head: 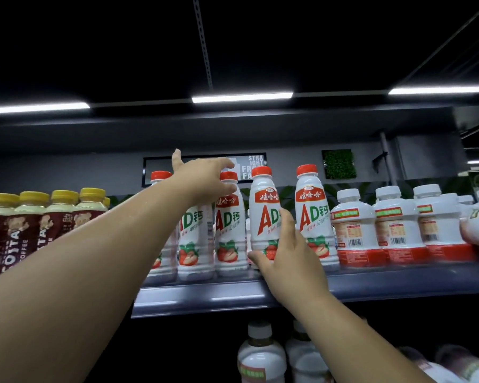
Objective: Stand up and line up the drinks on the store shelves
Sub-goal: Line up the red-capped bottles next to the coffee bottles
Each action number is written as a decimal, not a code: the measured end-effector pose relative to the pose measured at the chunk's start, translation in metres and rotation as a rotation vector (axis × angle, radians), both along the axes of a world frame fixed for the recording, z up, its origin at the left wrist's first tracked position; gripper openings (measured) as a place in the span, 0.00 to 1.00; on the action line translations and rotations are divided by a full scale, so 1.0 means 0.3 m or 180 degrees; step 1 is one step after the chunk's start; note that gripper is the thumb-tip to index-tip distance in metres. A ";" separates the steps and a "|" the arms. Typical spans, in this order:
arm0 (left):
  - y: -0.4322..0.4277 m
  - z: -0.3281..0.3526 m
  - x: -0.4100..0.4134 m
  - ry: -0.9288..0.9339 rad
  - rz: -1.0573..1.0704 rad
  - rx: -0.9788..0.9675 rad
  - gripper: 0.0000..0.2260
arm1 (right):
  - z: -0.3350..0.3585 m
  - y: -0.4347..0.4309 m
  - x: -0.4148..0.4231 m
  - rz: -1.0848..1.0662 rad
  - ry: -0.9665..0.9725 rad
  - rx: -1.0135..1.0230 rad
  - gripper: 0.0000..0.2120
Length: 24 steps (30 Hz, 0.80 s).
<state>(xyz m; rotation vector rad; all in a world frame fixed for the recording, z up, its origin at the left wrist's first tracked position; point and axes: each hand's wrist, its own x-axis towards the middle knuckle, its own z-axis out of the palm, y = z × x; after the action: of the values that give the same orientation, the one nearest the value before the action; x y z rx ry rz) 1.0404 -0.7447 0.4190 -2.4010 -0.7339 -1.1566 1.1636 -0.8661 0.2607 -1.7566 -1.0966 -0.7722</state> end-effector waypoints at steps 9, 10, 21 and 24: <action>0.000 0.012 0.030 -0.0349 0.0046 -0.0142 0.15 | 0.000 0.002 -0.022 -0.0270 -0.0139 -0.0190 0.41; -0.003 0.012 0.034 -0.0370 0.0061 -0.0134 0.15 | -0.001 0.003 -0.024 -0.0286 -0.0149 -0.0186 0.41; -0.002 0.022 0.074 -0.0428 0.0052 0.0104 0.15 | -0.015 0.010 -0.013 -0.0224 -0.0266 -0.0087 0.39; -0.010 0.019 0.069 -0.0369 0.0016 0.0151 0.15 | -0.017 0.011 -0.012 -0.0198 -0.0267 -0.0036 0.38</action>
<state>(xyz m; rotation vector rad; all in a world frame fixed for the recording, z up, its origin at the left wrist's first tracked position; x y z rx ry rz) 1.0611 -0.7477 0.4248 -2.3077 -0.7393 -1.3054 1.1601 -0.8629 0.2558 -1.7887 -1.1081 -0.8862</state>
